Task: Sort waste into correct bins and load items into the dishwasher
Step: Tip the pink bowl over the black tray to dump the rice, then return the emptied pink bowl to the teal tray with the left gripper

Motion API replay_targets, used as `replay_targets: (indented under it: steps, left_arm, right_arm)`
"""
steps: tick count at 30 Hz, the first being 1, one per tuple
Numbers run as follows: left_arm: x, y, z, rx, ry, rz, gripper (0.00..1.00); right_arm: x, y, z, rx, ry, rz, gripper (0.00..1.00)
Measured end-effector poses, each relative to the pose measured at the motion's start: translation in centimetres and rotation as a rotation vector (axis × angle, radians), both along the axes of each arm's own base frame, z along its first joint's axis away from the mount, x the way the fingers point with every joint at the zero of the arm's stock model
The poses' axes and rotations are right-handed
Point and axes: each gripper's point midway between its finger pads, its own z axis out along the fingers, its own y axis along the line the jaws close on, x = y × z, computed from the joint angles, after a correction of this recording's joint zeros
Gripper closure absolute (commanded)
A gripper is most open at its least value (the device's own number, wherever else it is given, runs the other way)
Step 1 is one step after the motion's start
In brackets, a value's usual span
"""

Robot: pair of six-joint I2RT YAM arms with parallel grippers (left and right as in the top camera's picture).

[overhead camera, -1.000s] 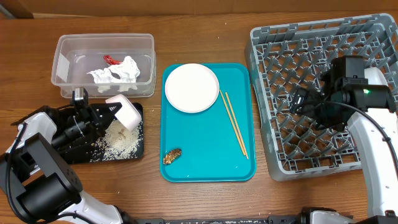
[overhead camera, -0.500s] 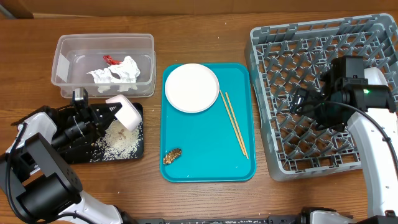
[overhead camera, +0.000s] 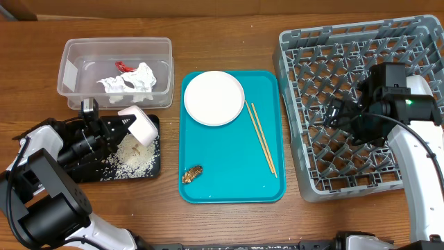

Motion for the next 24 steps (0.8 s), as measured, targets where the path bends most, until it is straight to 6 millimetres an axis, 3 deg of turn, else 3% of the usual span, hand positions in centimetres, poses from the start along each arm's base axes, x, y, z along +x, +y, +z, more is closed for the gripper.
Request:
replay_targets:
  steps: [8, 13, 24]
  left_arm:
    - [-0.2, 0.8, -1.0, 0.032, 0.049, 0.010, 0.96]
    - [-0.4, 0.5, 0.4, -0.001, -0.023, 0.022, 0.96]
    - [-0.2, 0.4, 1.1, -0.001, -0.095, 0.031, 0.96]
  right_arm:
    - [0.0, 0.0, 0.0, 0.000, 0.000, 0.000, 0.00]
    - [-0.1, 0.0, 0.0, 0.000, 0.005, 0.000, 0.00]
    - [-0.2, 0.0, -0.1, 0.000, 0.008, 0.000, 0.00]
